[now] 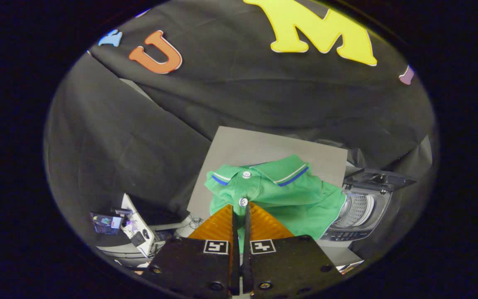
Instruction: Put the clothes into the washing machine and then close the washing machine lid.
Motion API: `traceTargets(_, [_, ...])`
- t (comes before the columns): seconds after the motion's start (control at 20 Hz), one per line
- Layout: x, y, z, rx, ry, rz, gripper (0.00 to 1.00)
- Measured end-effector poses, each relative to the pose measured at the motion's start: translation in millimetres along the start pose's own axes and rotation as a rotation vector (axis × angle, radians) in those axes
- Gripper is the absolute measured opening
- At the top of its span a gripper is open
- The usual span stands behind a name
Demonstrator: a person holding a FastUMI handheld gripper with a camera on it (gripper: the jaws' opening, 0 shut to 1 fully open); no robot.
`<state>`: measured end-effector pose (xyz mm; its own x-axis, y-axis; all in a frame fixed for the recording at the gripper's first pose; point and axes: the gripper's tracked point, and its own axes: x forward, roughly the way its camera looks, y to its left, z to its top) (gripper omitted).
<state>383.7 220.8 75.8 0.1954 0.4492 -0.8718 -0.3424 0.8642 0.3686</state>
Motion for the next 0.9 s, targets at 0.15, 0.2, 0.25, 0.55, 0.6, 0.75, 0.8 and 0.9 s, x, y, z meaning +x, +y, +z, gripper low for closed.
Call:
traceTargets(0.15, [-24.7, 0.0, 4.0, -0.007, -0.056, 0.015, 0.06])
traceTargets(0.2, [-36.3, 1.6, 4.5, -0.010, -0.072, 0.020, 0.06])
traceTargets(0.25, [-50.2, 5.5, 3.9, -0.010, -0.092, 0.021, 0.06])
traceTargets(0.55, [-107.9, 3.8, 5.5, -0.011, -0.189, 0.026, 0.06])
traceTargets(0.6, [-116.5, 2.9, 2.9, -0.005, -0.201, 0.025, 0.06])
traceTargets(0.75, [-146.6, -3.0, -0.1, 0.011, -0.246, 0.022, 0.06])
traceTargets(0.8, [-155.3, -8.2, -2.6, 0.018, -0.264, 0.011, 0.06])
traceTargets(0.9, [-173.0, -18.2, -5.0, 0.027, -0.299, -0.007, 0.06])
